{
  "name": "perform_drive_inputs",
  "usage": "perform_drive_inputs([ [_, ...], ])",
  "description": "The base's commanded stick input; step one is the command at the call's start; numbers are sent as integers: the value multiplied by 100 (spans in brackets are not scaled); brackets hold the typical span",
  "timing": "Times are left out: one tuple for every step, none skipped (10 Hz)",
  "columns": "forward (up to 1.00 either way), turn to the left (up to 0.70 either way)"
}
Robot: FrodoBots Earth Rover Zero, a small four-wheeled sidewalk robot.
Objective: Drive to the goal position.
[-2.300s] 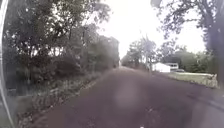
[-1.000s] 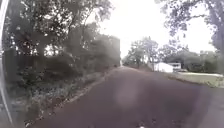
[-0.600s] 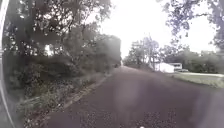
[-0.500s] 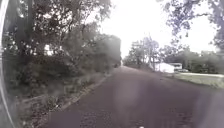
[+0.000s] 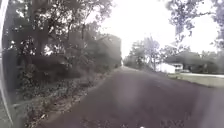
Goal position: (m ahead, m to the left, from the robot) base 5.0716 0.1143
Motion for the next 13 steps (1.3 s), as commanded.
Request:
perform_drive_inputs([
  [70, 1],
  [70, 1],
  [70, -6],
  [70, -32],
  [70, -25],
  [70, 1],
  [70, 1],
  [70, 1],
  [70, 1],
  [70, 1],
  [70, 1],
  [70, 1],
  [70, 1],
])
